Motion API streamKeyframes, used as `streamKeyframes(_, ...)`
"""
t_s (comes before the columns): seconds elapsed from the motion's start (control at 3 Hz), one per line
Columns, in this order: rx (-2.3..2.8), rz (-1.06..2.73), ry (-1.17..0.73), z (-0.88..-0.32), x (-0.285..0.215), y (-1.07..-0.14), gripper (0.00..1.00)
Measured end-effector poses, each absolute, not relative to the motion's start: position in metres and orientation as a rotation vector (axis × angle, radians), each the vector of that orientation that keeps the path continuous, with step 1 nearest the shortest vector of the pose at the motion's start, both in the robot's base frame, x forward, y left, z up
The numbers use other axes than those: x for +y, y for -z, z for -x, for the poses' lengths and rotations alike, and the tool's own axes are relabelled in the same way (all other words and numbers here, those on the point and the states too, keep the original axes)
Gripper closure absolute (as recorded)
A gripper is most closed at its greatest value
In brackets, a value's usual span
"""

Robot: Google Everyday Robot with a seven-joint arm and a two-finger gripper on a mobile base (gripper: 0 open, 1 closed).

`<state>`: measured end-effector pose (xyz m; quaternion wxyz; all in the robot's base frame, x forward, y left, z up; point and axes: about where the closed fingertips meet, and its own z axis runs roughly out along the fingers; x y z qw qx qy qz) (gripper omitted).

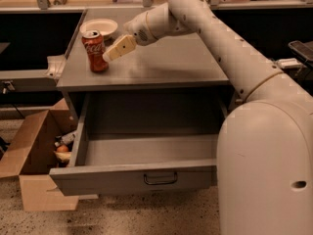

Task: Place coke can into top drawer

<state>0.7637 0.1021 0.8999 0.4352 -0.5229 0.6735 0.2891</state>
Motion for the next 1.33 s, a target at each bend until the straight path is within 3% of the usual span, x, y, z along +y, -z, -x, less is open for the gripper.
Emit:
streamKeyframes(0.67, 1.609, 1.324, -0.770, -0.762, 0.142, -0.907, 0.00)
streamKeyframes(1.0, 1.583, 1.335, -0.806, -0.759, 0.158, -0.907, 0.14)
streamKeyframes(1.33, 1.574, 1.341, -0.828, -0.757, 0.168, -0.906, 0.38)
